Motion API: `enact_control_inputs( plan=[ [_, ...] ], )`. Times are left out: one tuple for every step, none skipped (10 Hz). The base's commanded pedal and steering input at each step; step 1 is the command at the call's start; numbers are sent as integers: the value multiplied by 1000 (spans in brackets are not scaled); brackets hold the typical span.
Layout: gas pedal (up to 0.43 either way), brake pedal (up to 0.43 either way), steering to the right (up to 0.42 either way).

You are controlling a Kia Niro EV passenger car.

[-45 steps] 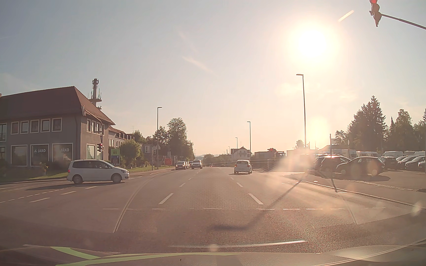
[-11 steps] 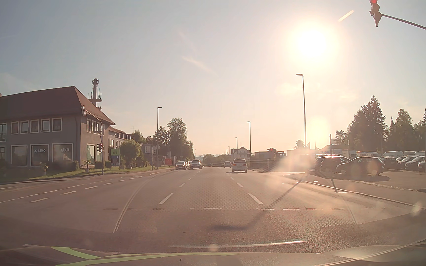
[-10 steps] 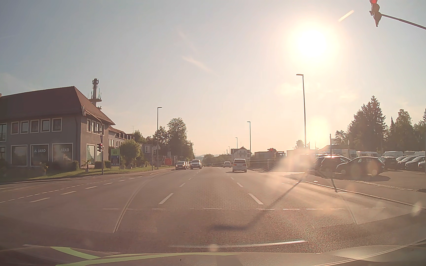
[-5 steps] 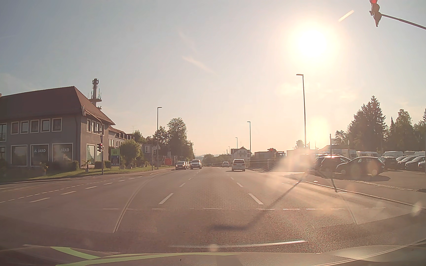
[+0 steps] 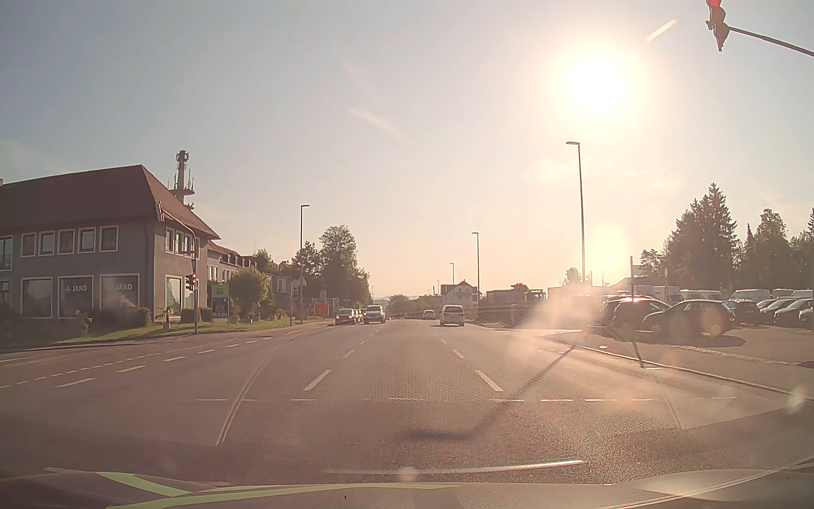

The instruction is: Follow the waypoints while adhering to traffic rules and regulations

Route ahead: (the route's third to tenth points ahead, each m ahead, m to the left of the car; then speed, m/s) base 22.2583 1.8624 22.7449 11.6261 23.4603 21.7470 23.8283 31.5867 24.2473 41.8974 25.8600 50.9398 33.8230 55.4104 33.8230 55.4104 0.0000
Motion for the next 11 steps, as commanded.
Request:
enact_control_inputs(
  plan=[
    [0, 311, 0],
    [0, 311, 0],
    [0, 311, 0],
    [0, 311, 0],
    [0, 311, 0],
    [0, 311, 0],
    [0, 311, 0],
    [0, 311, 0],
    [0, 311, 0],
    [0, 311, 0],
    [0, 317, 0]
  ],
)
